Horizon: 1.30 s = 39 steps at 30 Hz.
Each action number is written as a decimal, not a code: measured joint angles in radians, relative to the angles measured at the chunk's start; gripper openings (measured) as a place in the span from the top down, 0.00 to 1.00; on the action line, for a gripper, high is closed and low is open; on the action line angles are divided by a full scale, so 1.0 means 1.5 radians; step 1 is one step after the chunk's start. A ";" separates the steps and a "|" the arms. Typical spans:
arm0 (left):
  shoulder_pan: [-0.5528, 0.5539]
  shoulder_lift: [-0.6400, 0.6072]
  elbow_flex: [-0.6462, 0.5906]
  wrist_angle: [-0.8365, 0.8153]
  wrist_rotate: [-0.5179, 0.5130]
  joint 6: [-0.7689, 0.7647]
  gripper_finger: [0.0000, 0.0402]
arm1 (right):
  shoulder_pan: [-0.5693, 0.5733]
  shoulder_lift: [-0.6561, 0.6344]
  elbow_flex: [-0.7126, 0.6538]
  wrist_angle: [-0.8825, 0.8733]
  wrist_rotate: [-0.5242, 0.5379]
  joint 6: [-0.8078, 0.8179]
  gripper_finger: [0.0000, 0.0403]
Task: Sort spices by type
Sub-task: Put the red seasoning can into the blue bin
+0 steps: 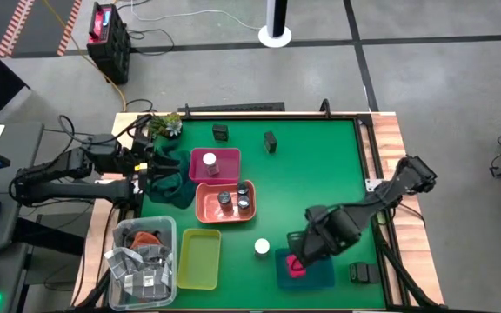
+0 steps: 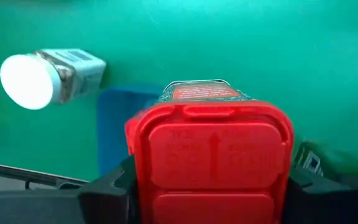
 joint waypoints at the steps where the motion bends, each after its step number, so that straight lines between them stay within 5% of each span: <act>1: 0.000 0.000 0.000 0.000 0.000 0.000 0.49 | 0.008 0.000 -0.001 0.000 0.000 0.015 0.40; 30: 0.000 0.000 0.000 -0.027 0.000 0.015 0.49 | 0.053 0.017 -0.168 0.273 -0.066 0.139 0.39; 39: 0.000 -0.001 0.000 -0.026 0.000 0.020 0.49 | 0.059 0.044 -0.167 0.250 -0.092 0.132 0.42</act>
